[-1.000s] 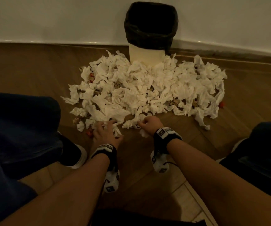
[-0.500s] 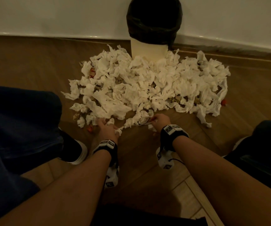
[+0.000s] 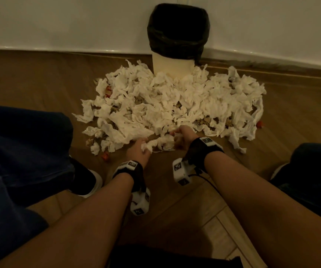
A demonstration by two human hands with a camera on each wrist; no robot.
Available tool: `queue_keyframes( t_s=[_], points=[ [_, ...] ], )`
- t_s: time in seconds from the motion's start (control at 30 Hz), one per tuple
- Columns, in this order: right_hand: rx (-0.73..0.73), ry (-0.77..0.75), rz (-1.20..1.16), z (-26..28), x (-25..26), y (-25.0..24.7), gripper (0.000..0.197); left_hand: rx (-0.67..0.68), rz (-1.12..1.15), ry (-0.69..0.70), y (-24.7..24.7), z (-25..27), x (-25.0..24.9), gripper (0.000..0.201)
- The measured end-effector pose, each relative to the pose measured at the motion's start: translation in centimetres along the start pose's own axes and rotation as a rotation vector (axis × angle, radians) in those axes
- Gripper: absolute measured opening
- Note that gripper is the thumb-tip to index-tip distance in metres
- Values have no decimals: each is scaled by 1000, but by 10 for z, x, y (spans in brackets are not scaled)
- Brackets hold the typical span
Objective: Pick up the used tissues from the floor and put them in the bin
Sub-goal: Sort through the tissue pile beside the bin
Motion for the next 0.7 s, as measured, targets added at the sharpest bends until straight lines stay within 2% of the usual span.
queue_keyframes(
  t_s=[0.03,0.1,0.17,0.3,0.4,0.5,0.57,0.63,0.7],
  points=[
    [0,8,-118,5,8,1,31,-29,28,24,-4,-5,-9,36],
    [8,-21,-209,18,26,4,29,-89,99,58,-14,-12,-26,37],
    [11,-93,-208,34,47,6,26,-138,183,85,-30,-18,-43,36],
    [54,-235,-193,56,77,7,37,-175,426,93,-57,-25,-70,32],
    [57,-323,-167,74,96,1,44,-121,715,48,-76,-24,-93,26],
    [10,-344,-180,94,116,-6,35,-12,1007,-51,-97,-20,-117,26],
    [-3,-354,-204,110,132,-10,24,-7,1015,42,-115,-14,-135,26],
    [-17,-404,-197,130,149,-12,24,-109,883,191,-136,-4,-152,30],
    [-45,-475,-209,150,165,-13,26,-176,820,283,-154,6,-167,31]
  ],
)
Point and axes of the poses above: each hand's wrist, its own z-axis away from the middle knuckle, its own y-axis out of the palm, x = y × z, the point moved 5 cm from there along -z, towards the middle knuckle, and after that the axes turned 2 degrees about -y, right-handed, at the moved point
